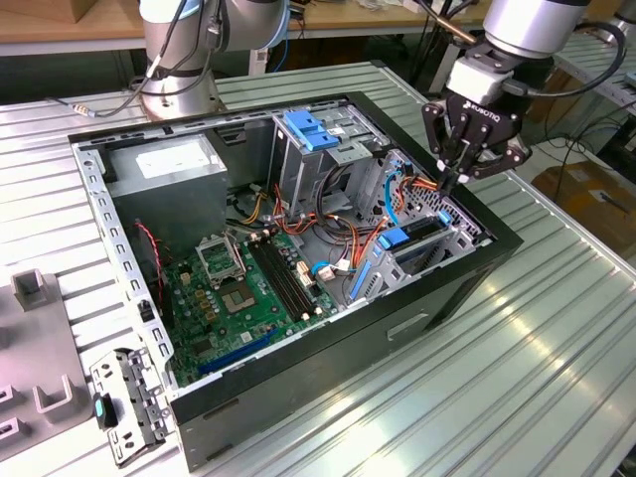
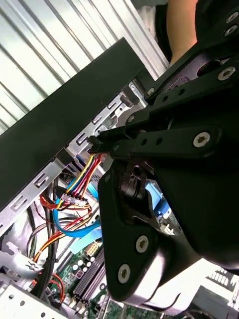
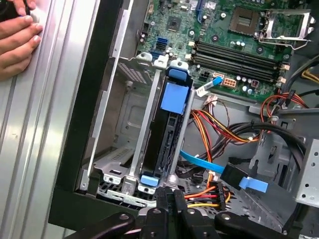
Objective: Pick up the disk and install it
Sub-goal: 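Insert the first disk wire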
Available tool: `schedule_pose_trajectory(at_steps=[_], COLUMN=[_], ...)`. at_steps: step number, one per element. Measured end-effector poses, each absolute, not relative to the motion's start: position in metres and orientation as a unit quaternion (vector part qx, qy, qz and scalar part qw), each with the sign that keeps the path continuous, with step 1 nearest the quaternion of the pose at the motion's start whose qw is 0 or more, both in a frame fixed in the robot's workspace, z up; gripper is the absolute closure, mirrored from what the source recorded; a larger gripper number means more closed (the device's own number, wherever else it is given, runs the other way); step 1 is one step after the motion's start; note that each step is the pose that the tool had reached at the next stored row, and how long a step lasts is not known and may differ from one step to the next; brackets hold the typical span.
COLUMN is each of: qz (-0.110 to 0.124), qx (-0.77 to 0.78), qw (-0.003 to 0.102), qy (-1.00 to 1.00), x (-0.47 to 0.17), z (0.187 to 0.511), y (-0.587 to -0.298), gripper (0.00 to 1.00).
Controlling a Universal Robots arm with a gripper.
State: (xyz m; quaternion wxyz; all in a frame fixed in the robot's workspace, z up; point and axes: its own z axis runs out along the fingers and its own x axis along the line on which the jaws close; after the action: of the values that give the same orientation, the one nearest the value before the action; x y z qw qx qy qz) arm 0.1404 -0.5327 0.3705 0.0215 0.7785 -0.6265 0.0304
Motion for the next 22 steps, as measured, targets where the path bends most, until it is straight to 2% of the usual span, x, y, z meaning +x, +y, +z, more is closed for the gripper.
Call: schedule_pose_trajectory(at_steps=[12, 22], qz=[0.028, 0.028], qx=[0.704, 0.693], qw=[0.025, 0.024], qy=[-0.710, -0.720], x=[0.129, 0.114], z=[0.370, 0.352], y=[-0.533, -0.535], gripper=[0.83, 0.83])
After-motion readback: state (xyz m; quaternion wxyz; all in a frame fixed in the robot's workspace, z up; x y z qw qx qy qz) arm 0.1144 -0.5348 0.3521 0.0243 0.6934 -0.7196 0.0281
